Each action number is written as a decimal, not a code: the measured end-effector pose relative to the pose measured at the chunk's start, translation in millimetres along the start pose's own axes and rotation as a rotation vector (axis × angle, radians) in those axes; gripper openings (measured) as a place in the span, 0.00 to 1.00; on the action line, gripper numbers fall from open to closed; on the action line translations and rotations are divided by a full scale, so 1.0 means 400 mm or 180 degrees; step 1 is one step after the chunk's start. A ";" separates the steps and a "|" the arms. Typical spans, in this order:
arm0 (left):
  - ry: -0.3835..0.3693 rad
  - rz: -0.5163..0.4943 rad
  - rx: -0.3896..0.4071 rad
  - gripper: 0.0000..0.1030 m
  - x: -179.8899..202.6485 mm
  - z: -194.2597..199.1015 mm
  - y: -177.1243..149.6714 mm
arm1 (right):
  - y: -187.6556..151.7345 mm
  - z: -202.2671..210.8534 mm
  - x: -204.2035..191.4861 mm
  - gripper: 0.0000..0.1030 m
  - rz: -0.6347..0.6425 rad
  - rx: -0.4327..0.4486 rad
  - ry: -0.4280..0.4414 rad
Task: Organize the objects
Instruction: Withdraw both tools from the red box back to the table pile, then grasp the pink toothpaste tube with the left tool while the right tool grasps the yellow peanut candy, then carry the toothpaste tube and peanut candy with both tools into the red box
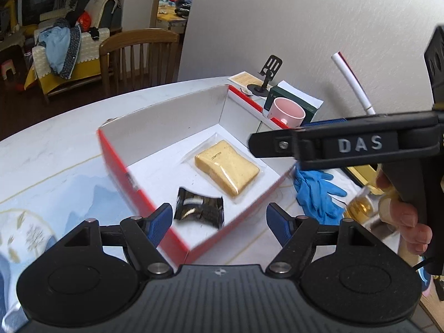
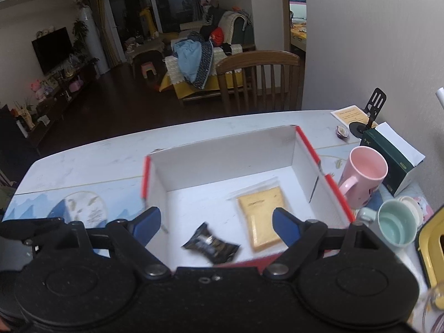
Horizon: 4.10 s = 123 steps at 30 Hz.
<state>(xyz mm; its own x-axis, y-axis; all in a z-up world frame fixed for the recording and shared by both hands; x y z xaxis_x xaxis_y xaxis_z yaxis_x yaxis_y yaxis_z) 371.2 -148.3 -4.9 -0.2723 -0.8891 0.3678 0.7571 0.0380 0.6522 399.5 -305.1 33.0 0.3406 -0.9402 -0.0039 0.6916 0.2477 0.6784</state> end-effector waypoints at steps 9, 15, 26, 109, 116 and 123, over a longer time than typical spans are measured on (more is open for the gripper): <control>0.0000 0.0039 0.0144 0.72 -0.028 0.168 -0.104 | -0.082 0.115 -0.106 0.86 0.0093 0.0109 0.0077; 0.0018 0.0082 0.0238 0.72 -0.050 0.272 -0.168 | -0.137 0.164 -0.163 0.89 0.0114 0.0174 0.0111; 0.0269 0.0260 0.0404 0.80 -0.136 0.438 -0.308 | -0.252 0.208 -0.258 1.00 0.0108 0.0247 0.0386; 0.0700 0.0236 -0.0021 0.26 -0.239 0.373 -0.692 | -0.524 0.071 -0.533 0.16 0.0850 -0.0172 0.0438; 0.0682 0.0253 0.0236 0.26 -0.216 0.425 -0.629 | -0.449 0.171 -0.471 0.16 0.0727 0.0121 0.0487; 0.0622 0.0069 0.0450 0.26 -0.167 0.447 -0.539 | -0.377 0.243 -0.418 0.16 0.0741 0.0496 0.0427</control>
<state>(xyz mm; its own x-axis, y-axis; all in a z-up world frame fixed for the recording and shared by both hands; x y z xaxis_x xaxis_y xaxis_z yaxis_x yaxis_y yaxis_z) 120.2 -15.5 -51.6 -0.1265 -0.9582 0.2565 0.6669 0.1093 0.7371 176.6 -208.0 2.7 0.5667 -0.8205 0.0748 0.4827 0.4042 0.7769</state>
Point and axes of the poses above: each gripper's, at about its wrist camera, not at the fingertips, and z roughly against the way its jaws point, x to its right, y to its top, the point moved 1 cm from there along -z, roughly the way its jaws point, and after that the axes turned 11 degrees about -y, right-handed, at the moved point
